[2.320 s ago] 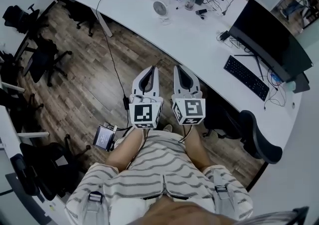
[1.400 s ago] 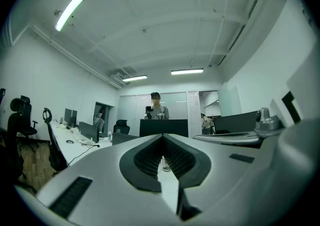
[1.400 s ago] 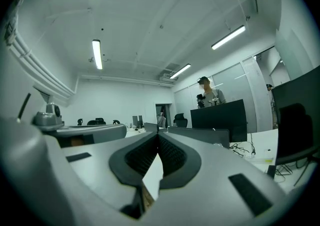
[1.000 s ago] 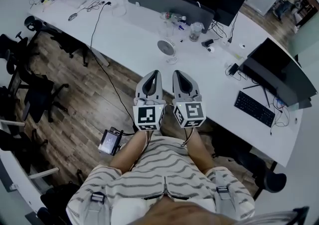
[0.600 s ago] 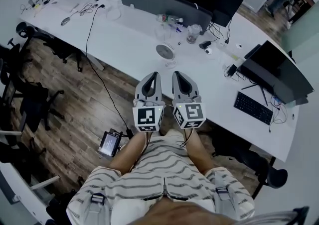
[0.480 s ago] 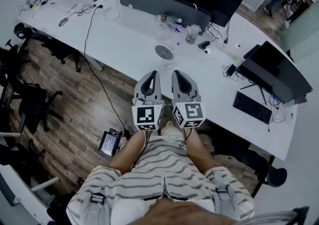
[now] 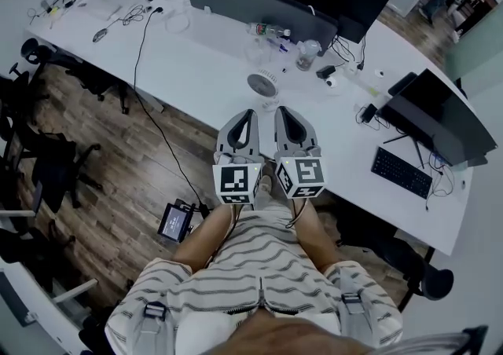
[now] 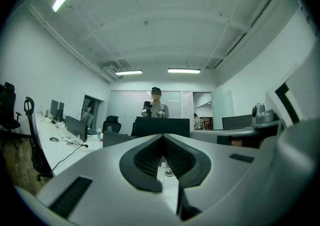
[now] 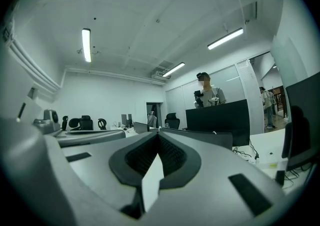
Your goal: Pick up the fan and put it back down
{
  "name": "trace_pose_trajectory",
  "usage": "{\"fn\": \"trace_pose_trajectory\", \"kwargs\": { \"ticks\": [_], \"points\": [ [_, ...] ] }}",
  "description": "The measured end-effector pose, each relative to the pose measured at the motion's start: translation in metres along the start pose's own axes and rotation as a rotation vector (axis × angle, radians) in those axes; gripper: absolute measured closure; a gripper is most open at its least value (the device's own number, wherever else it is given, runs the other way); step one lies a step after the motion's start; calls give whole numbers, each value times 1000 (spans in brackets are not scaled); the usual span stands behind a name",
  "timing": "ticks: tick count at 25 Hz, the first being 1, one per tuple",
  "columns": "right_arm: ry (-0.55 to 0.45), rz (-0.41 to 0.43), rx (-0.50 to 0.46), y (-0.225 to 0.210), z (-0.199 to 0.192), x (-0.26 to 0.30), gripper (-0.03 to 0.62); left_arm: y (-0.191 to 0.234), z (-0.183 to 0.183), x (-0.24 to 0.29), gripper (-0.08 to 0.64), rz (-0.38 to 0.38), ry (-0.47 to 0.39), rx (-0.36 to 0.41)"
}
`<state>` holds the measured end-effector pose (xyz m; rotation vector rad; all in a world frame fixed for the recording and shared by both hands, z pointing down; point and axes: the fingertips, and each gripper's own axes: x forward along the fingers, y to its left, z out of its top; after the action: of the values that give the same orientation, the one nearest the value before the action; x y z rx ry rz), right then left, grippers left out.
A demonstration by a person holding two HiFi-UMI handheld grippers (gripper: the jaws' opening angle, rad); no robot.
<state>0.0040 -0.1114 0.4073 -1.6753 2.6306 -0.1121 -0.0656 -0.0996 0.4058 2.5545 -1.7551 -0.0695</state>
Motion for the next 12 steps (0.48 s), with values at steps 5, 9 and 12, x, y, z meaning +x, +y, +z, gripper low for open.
{"fn": "trace_pose_trajectory", "kwargs": {
  "ticks": [5,9,12],
  "points": [
    [12,-3,7,-12,-6,9,580,0,-3,17,554,5,9,0],
    [19,5,15,-23,-11,17,581,-1,-10,30,554,10,21,0],
    [16,12,18,-31,-12,26,581,-1,-12,42,554,13,24,6]
  ]
}}
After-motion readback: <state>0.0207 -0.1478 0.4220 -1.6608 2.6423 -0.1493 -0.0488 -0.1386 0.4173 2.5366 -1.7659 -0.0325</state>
